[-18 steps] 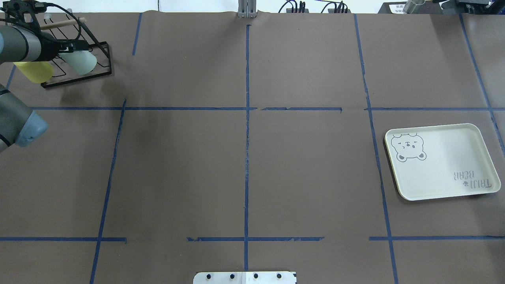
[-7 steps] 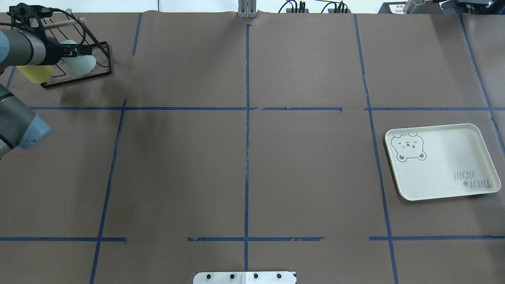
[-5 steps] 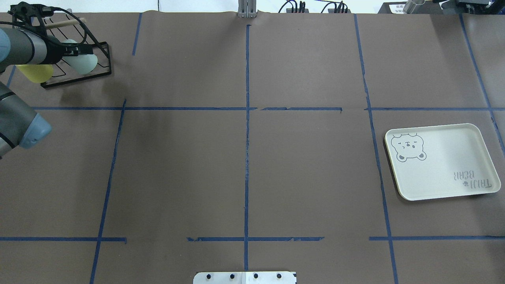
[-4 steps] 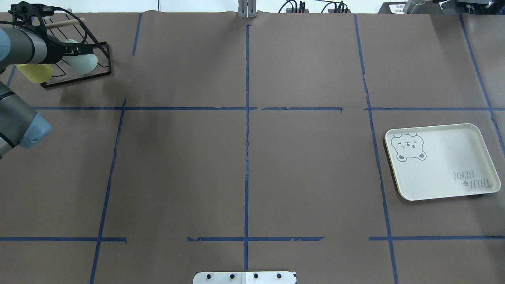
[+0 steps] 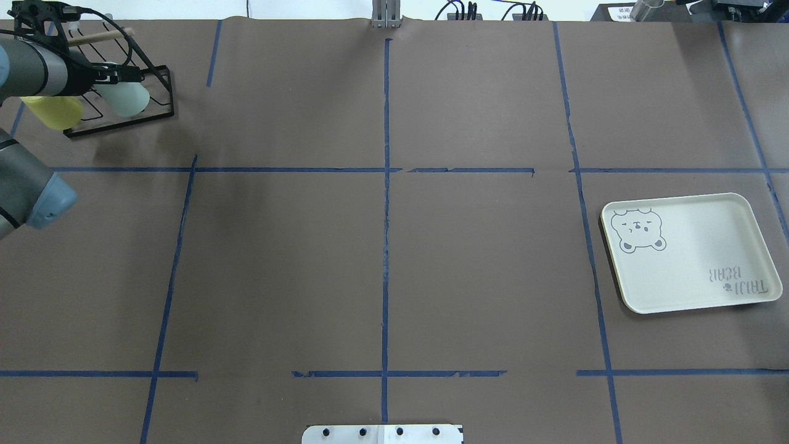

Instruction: Left arm grabs green cup and hands to right arm on tray

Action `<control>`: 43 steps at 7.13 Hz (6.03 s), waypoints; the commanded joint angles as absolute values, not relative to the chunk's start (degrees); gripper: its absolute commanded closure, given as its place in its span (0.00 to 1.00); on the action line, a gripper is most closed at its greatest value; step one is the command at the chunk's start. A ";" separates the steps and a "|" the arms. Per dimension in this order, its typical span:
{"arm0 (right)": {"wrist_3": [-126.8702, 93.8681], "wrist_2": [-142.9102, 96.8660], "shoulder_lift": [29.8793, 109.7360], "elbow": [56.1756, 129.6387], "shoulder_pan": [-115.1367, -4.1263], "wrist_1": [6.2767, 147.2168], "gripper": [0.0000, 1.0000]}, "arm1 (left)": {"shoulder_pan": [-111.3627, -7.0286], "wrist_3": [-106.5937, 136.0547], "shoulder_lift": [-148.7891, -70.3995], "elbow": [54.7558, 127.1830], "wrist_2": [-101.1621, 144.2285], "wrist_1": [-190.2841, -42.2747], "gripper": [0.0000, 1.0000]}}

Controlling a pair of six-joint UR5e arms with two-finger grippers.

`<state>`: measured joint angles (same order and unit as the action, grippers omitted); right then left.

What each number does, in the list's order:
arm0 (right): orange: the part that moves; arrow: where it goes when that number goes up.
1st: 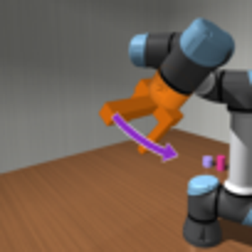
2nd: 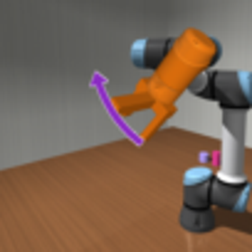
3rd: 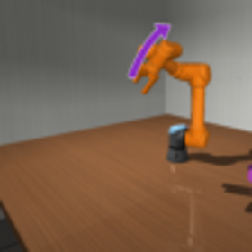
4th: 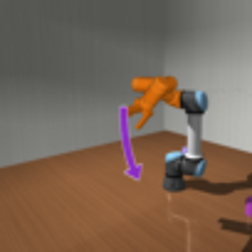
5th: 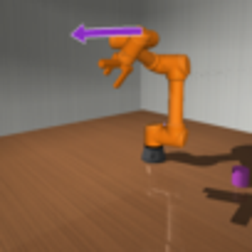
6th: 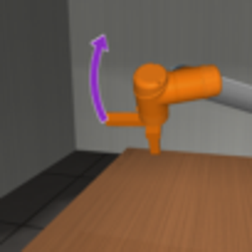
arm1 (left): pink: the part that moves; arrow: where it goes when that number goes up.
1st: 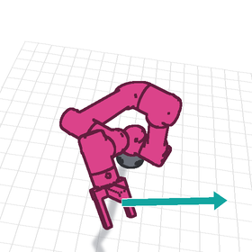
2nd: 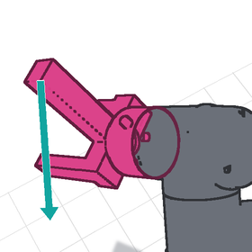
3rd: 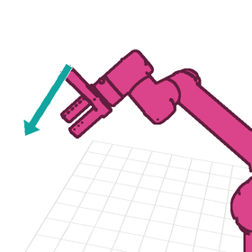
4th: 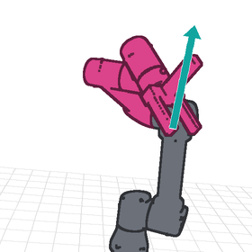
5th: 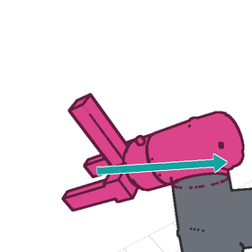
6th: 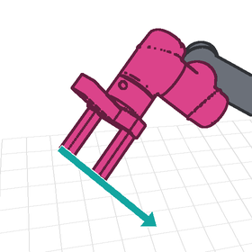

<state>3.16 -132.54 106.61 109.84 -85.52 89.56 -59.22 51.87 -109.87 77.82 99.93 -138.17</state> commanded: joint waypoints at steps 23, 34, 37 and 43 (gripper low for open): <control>-62.84 -134.56 102.06 109.25 -67.52 32.05 0.00 | -50.83 94.33 -111.26 102.22 109.42 -131.70 0.61; -113.29 -98.03 76.84 108.02 -30.53 -6.86 0.02 | -35.53 122.96 -113.82 102.12 106.72 -170.42 0.61; -112.76 -94.57 72.10 104.18 -27.77 -6.68 0.02 | -33.23 123.22 -114.52 102.22 104.94 -170.68 0.61; -112.76 -93.60 67.15 102.39 -27.77 -1.85 0.02 | -32.52 123.22 -115.05 102.13 104.94 -170.68 0.61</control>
<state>-112.74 -93.61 67.60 102.42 -27.78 -2.58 -32.57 123.22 -114.87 102.13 104.94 -170.68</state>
